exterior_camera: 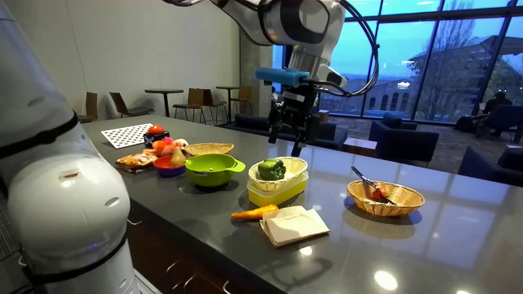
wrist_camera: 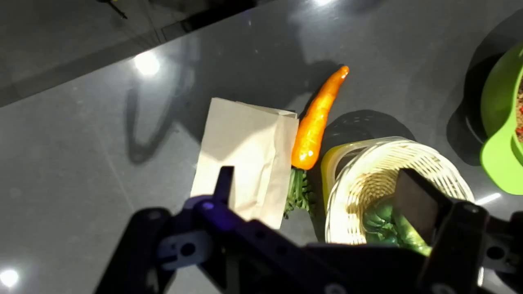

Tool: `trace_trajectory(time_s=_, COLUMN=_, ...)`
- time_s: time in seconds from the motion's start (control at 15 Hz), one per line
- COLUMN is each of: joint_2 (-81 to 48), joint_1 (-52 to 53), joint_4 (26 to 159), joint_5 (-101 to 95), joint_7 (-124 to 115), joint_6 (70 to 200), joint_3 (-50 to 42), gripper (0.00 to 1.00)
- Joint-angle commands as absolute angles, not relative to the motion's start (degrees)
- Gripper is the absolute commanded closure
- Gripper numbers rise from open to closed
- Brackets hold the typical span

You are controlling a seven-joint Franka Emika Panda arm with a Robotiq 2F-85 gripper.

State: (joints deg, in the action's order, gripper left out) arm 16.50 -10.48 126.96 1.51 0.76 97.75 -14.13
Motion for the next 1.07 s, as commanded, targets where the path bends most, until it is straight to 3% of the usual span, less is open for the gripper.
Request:
trace_trajectory(time_s=0.0, joint_2=14.4, joint_1=-10.6, joint_4=127.1, joint_5=8.4, joint_7=-0.9, joint_6=98.5, joint_3=-14.0, gripper=0.00)
trace_trajectory(time_s=0.53, joint_2=10.8, joint_1=-11.0, joint_4=129.9, joint_5=20.6, joint_7=-7.9, joint_6=103.6, joint_3=-12.6, gripper=0.00)
trace_trajectory(time_s=1.0, joint_2=10.9, joint_1=-12.4, joint_4=132.0, joint_5=19.1, joint_7=-14.5, joint_6=106.7, joint_3=-12.8, gripper=0.00)
